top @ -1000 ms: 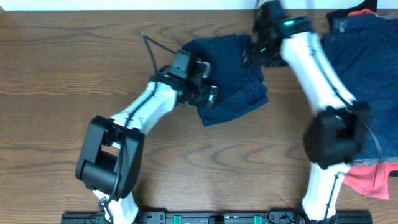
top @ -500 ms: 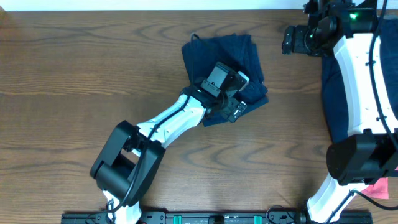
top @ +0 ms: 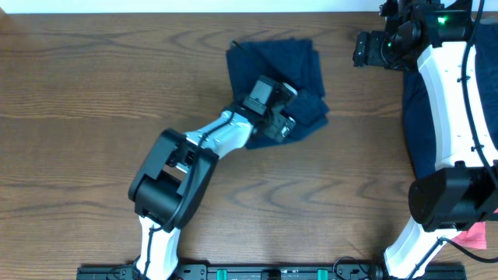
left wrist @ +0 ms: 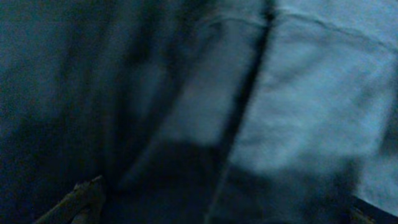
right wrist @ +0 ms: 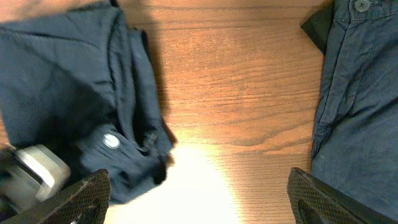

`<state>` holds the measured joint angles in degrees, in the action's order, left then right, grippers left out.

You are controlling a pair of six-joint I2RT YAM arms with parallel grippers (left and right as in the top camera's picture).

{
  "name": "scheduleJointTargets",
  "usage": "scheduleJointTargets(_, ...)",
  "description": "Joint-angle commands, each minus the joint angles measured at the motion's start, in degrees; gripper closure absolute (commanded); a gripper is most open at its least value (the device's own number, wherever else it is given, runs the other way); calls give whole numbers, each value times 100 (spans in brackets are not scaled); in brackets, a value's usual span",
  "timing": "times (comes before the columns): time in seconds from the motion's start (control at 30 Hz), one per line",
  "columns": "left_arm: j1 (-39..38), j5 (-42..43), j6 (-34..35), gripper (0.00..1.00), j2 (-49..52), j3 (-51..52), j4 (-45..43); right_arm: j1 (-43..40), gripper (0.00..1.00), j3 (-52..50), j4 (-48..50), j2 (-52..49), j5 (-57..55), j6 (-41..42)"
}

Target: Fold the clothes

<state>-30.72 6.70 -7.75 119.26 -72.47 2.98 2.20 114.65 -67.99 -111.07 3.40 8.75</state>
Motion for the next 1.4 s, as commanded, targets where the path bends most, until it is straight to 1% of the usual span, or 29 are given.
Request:
scheduleJointTargets(0.0, 625, -625, 999, 2, 275, -63, -85, 50, 12, -24, 2, -28, 2, 22)
scheduleJointTargets(0.3, 2208, -590, 2627, 2, 431, -63, -649, 50, 13, -35, 2, -63, 2, 22)
scheduleJointTargets(0.47, 2767, -590, 2966, 2, 485, -63, -1130, 55, 13, -39, 17, -105, 4, 31)
scheduleJointTargets(0.57, 2962, -597, 3283, 2, 501, -63, -1390, 74, 13, -39, 52, -157, 4, 70)
scheduleJointTargets(0.67, 3051, -739, 3777, 2, 516, -63, -1617, 127, 13, -39, 72, -216, 2, 68)
scheduleJointTargets(0.8, 3077, -1425, 4634, 2, 516, -63, -1788, 210, 13, -39, 116, -251, -15, 66)
scheduleJointTargets(0.87, 3082, -1703, 4809, 2, 518, -63, -1956, 247, 13, -39, 153, -251, -20, 66)
scheduleJointTargets(1.0, 3082, -2009, 4802, 2, 518, -63, -2361, 280, 13, -42, 210, -251, -20, 66)
scheduleJointTargets(1.07, 3082, -1976, 4553, 2, 518, -63, -2549, 280, 13, -42, 249, -251, -20, 66)
scheduleJointTargets(1.1, 3082, -1825, 4304, 2, 518, -63, -2647, 280, 13, -42, 278, -251, -20, 66)
scheduleJointTargets(1.17, 3075, -1137, 3536, 2, 516, -63, -2813, 280, 13, -42, 334, -251, -20, 66)
scheduleJointTargets(1.23, 3075, -138, 2597, 2, 503, -63, -2861, 282, 12, -42, 385, -251, -17, 68)
scheduleJointTargets(1.3, 3075, 645, 2109, 2, 490, -63, -2732, 280, 12, -42, 407, -251, -17, 68)
scheduleJointTargets(1.37, 3075, 1132, 1735, 2, 479, -63, -2476, 282, 13, -42, 393, -251, -17, 68)
